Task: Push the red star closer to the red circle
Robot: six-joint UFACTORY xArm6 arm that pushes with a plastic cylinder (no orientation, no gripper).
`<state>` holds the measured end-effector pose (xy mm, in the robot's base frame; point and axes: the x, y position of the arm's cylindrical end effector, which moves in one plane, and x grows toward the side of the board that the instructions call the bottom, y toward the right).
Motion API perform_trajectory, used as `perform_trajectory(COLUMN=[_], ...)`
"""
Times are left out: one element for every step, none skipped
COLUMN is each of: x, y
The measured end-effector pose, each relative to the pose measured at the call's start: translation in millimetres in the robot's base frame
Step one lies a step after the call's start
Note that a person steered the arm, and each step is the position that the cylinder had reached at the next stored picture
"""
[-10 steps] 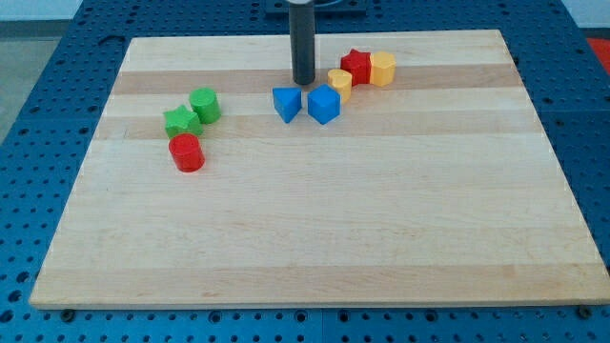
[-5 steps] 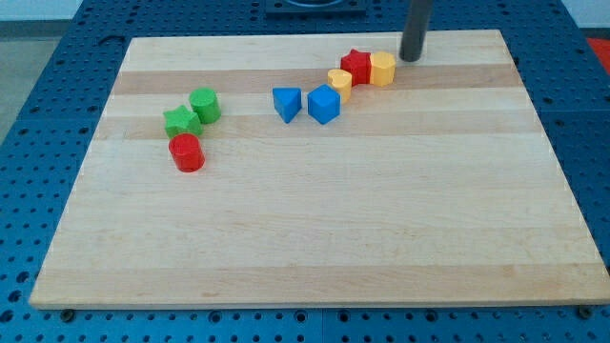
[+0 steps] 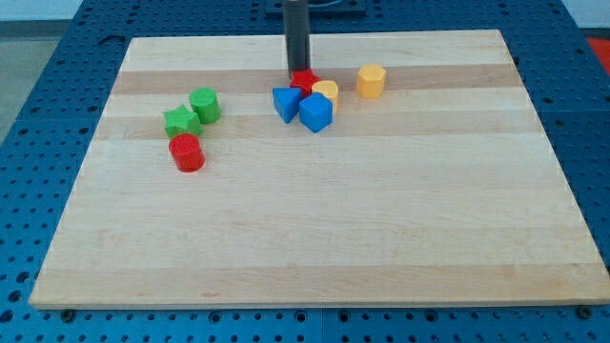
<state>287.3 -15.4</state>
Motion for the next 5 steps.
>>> perform_trajectory(x=[1, 7, 26, 49, 63], y=[22, 25, 26, 23, 23])
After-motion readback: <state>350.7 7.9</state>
